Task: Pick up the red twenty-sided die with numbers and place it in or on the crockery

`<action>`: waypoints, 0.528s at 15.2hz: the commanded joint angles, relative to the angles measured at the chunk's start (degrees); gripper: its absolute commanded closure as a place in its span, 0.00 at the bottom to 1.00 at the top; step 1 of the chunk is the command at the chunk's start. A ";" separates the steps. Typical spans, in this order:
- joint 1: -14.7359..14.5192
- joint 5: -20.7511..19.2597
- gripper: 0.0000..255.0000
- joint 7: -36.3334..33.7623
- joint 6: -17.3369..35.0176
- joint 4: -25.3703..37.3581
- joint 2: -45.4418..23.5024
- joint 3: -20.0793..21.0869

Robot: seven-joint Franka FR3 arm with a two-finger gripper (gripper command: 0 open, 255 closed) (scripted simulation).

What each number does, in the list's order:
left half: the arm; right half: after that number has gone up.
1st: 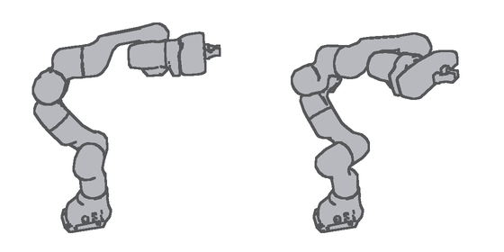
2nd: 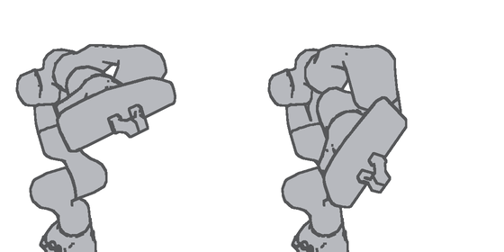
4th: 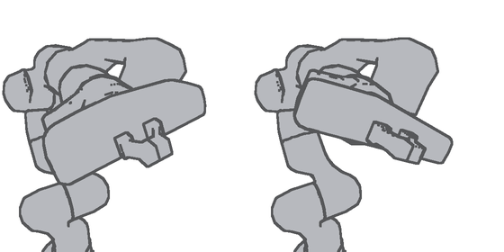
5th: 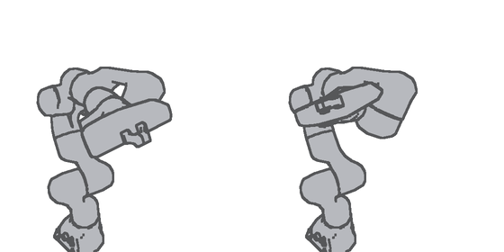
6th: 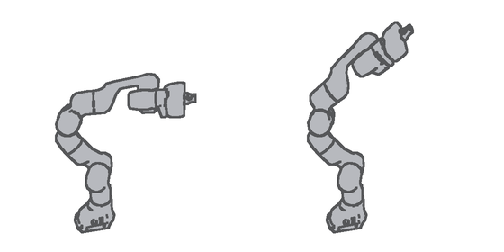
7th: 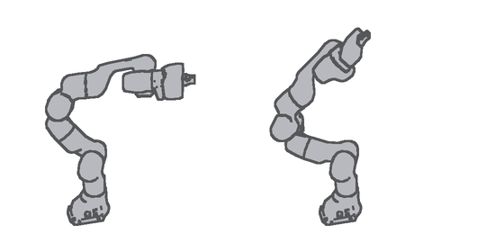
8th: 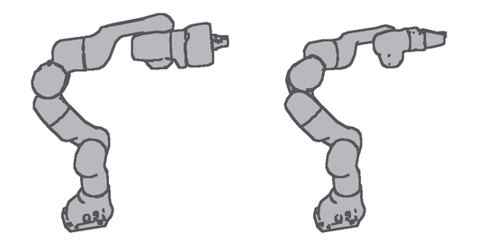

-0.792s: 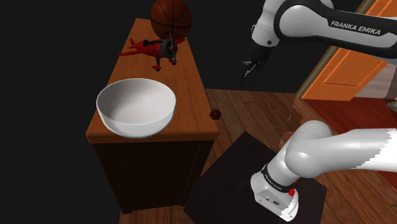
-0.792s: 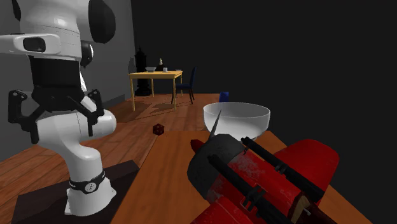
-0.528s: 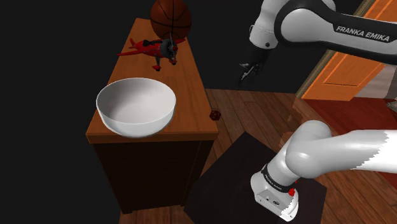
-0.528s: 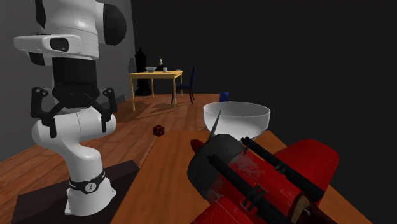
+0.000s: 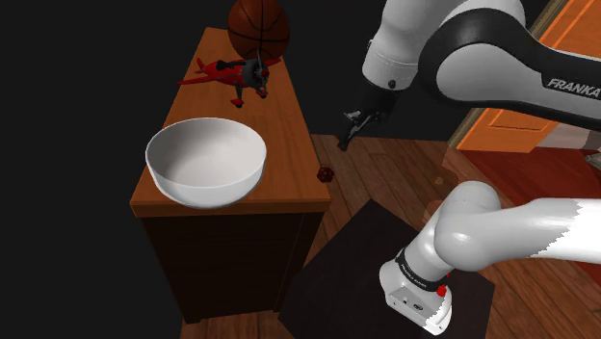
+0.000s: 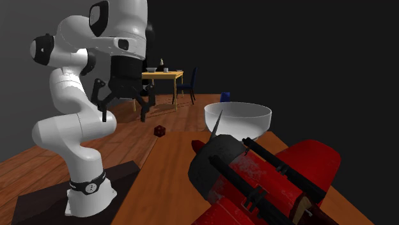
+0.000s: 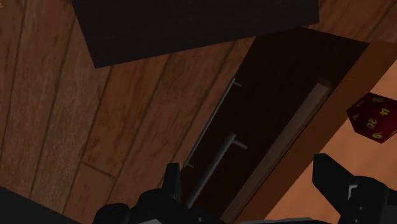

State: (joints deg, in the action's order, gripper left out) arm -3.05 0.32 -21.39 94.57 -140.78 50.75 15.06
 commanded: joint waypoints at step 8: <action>-0.43 3.71 0.00 -16.33 -0.02 5.82 -4.34 16.96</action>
State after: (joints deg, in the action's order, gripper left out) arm -3.58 3.83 -36.25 94.79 -135.74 46.85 30.56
